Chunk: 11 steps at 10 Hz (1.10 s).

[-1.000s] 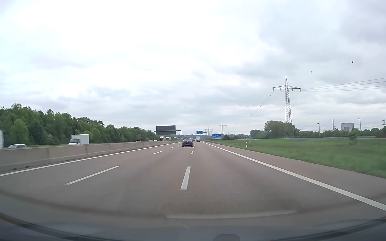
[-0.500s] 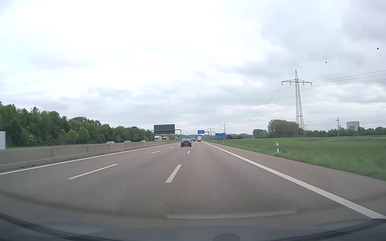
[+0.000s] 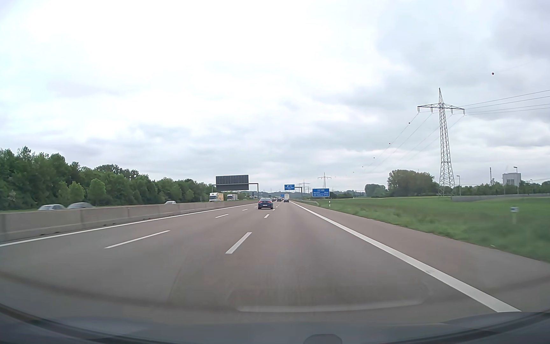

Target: Follow the waypoints while adhering to traffic rules and regulations

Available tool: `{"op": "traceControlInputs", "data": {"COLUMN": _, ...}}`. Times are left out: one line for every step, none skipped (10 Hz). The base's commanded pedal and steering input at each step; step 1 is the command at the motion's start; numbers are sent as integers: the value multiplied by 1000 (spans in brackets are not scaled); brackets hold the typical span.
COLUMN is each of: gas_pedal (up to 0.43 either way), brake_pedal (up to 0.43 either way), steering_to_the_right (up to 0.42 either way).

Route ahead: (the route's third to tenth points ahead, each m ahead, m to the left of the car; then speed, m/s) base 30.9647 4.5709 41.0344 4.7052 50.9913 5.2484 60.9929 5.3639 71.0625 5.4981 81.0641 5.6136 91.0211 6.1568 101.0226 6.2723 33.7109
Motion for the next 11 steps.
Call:
{"op": "traceControlInputs", "data": {"gas_pedal": 268, "brake_pedal": 0, "steering_to_the_right": -6}}
{"op": "traceControlInputs", "data": {"gas_pedal": 248, "brake_pedal": 0, "steering_to_the_right": -6}}
{"op": "traceControlInputs", "data": {"gas_pedal": 220, "brake_pedal": 0, "steering_to_the_right": -6}}
{"op": "traceControlInputs", "data": {"gas_pedal": 157, "brake_pedal": 0, "steering_to_the_right": -6}}
{"op": "traceControlInputs", "data": {"gas_pedal": 157, "brake_pedal": 0, "steering_to_the_right": -6}}
{"op": "traceControlInputs", "data": {"gas_pedal": 150, "brake_pedal": 0, "steering_to_the_right": -6}}
{"op": "traceControlInputs", "data": {"gas_pedal": 130, "brake_pedal": 0, "steering_to_the_right": -6}}
{"op": "traceControlInputs", "data": {"gas_pedal": 118, "brake_pedal": 0, "steering_to_the_right": -6}}
{"op": "traceControlInputs", "data": {"gas_pedal": 87, "brake_pedal": 0, "steering_to_the_right": -5}}
{"op": "traceControlInputs", "data": {"gas_pedal": 79, "brake_pedal": 0, "steering_to_the_right": -5}}
{"op": "traceControlInputs", "data": {"gas_pedal": 79, "brake_pedal": 0, "steering_to_the_right": -5}}
